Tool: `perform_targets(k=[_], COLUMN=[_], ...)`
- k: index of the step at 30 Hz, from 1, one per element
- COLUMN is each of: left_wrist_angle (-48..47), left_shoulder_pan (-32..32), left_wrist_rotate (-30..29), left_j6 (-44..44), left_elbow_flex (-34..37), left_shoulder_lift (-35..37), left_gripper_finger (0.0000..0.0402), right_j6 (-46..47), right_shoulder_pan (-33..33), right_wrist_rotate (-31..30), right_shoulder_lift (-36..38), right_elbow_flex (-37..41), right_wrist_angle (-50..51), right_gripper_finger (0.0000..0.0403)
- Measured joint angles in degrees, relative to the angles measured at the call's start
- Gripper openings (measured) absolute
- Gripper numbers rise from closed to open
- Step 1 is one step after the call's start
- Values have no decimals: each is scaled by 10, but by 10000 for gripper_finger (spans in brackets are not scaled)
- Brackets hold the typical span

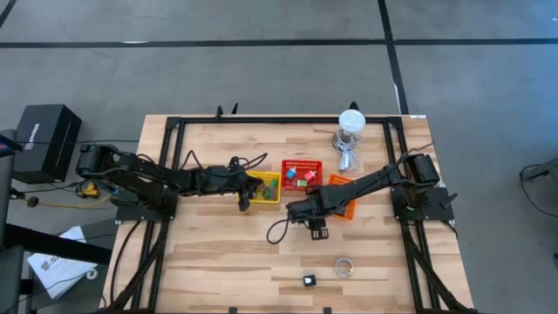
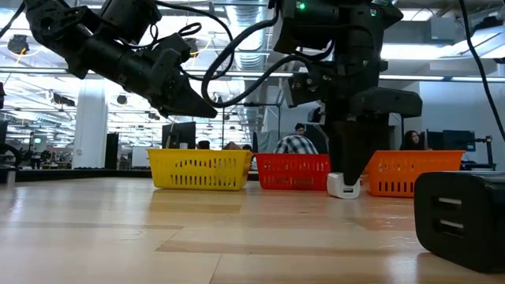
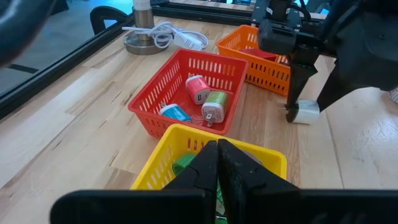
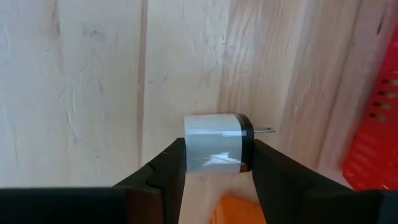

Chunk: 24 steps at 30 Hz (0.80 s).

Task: Pick & Place Office items
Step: Put the white charger adapter into the red bin

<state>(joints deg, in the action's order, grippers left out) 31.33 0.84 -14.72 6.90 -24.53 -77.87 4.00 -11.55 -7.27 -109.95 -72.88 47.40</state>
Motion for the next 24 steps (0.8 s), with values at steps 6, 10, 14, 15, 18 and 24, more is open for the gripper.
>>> perform_targets(k=[6, 10, 14, 15, 18, 24], left_wrist_angle=[0, 0, 0, 0, 0, 0], left_shoulder_pan=[0, 0, 0, 0, 0, 0], left_wrist_rotate=[0, 0, 0, 0, 0, 0], left_j6=[0, 0, 0, 0, 0, 0], left_elbow_flex=[0, 0, 0, 0, 0, 0], left_shoulder_lift=[0, 0, 0, 0, 0, 0], left_gripper_finger=[6, 6, 6, 6, 6, 6], right_j6=[-29, -68, -70, -70, -71, -121], right_shoulder_pan=[0, 0, 2, 4, 5, 6], right_wrist_rotate=[3, 15, 14, 14, 12, 11], right_shoulder_lift=[2, 2, 2, 2, 3, 3], right_elbow_flex=[0, -12, -45, -55, -93, -149], right_wrist_angle=[10, 52, 97, 109, 137, 167], right_gripper_finger=[150, 151, 152, 151, 149, 153])
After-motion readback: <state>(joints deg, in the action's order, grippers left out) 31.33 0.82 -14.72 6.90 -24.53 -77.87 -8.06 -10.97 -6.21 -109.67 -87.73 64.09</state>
